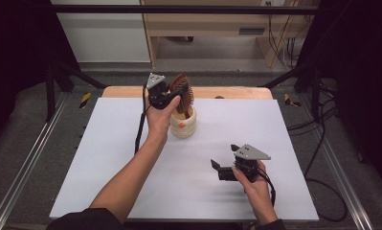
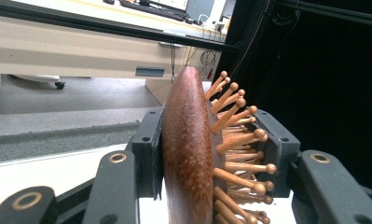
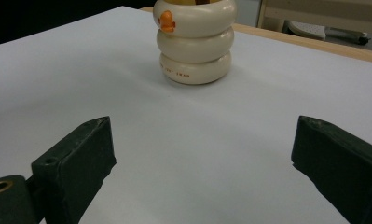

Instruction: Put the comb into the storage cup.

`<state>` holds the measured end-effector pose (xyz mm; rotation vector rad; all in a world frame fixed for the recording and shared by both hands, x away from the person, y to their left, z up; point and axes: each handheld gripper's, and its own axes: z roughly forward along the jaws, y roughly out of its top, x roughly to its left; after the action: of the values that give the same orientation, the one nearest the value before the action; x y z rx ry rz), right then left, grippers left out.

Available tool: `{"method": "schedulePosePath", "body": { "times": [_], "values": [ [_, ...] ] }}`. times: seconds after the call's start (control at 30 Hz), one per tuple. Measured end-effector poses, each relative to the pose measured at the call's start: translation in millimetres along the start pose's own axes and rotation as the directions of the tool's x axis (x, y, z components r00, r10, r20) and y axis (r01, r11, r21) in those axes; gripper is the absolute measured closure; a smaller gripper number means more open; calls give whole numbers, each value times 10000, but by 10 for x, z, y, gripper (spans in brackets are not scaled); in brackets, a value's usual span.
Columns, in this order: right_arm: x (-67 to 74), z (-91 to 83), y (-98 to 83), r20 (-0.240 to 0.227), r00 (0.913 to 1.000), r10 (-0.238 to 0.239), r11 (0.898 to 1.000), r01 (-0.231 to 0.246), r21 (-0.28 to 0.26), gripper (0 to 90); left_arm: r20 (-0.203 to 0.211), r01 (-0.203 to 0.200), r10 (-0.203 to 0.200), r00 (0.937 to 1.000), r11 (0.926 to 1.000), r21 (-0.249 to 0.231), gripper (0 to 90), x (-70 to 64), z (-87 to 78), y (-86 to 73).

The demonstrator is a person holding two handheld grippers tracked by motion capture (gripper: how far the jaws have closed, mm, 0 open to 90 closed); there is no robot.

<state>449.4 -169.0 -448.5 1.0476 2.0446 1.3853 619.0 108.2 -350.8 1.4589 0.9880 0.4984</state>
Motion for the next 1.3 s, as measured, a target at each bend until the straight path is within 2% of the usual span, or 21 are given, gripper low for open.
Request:
{"method": "schedulePosePath", "body": {
  "times": [0.67,1.3],
  "values": [
    [11,14,-3,-1,10000,-45,10000,45,34,61,-32,127,-127,9999,9999,-13,499,26,8,-20],
    [9,11,2,94,10000,-19,10000,19,-24,60,-56,329,-329,9994,9994,-103,490,109,-24,-45]
  ]
}}
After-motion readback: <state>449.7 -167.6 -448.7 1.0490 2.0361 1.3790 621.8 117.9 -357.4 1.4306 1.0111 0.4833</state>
